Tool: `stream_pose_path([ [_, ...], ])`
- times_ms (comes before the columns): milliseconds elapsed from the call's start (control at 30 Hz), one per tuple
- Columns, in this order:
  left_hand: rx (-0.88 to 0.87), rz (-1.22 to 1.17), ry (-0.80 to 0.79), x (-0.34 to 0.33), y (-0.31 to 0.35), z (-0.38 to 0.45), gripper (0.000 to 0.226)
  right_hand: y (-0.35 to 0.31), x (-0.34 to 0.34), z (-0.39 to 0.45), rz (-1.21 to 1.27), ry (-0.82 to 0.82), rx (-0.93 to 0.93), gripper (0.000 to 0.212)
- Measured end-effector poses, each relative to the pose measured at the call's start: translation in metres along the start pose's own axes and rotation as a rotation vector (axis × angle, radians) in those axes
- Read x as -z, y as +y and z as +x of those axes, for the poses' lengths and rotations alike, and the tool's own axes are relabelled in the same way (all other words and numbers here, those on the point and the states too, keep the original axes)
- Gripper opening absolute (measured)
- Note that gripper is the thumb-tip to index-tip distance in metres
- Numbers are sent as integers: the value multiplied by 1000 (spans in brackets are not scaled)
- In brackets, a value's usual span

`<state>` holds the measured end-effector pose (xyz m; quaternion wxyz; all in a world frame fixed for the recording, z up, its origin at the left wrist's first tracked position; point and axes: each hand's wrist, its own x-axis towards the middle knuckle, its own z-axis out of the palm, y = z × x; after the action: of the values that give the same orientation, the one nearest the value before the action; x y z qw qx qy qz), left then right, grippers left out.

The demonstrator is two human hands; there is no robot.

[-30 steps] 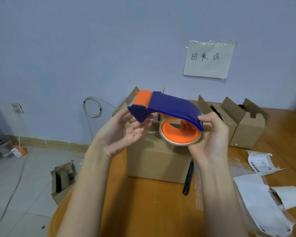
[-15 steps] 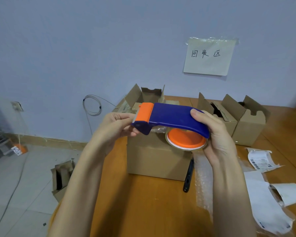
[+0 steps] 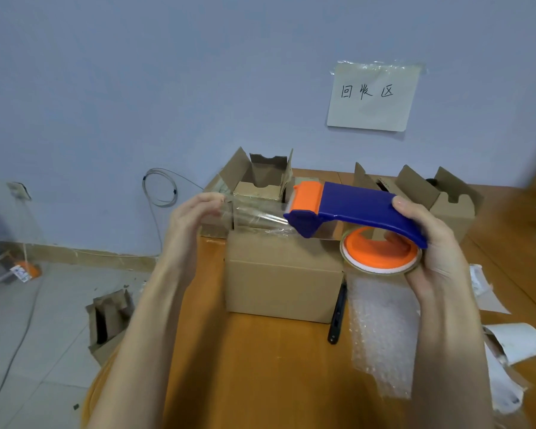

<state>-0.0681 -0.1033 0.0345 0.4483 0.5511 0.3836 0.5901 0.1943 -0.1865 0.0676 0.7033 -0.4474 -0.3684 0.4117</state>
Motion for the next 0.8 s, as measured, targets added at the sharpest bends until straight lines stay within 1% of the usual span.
stream_pose_path([
  [67,-34,-36,-89,-4,-10,3,46,-4,1,1,-1,16,32,18],
  [133,-64,64,-122,-8,-20,6,63,-8,5,3,-12,28,57,16],
  [200,-57,195,-122,-11,-27,11,72,-10,7,7,-34,52,61,4],
  [267,-52,250,-126,-12,-31,17,78,-11,9,11,-57,68,61,5],
  [333,-42,248,-152,-13,-34,23,80,-11,8,15,-72,66,46,3],
  [433,-20,216,-184,-12,-39,29,77,-9,7,21,-79,62,16,4],
  [567,-56,177,-157,-14,-47,25,70,-7,8,25,-80,57,-9,3],
  [633,-113,213,-128,-15,-54,19,70,-5,10,27,-98,42,-20,5],
  [800,-210,402,-66,-17,-66,5,68,-1,16,33,-174,39,-67,5],
])
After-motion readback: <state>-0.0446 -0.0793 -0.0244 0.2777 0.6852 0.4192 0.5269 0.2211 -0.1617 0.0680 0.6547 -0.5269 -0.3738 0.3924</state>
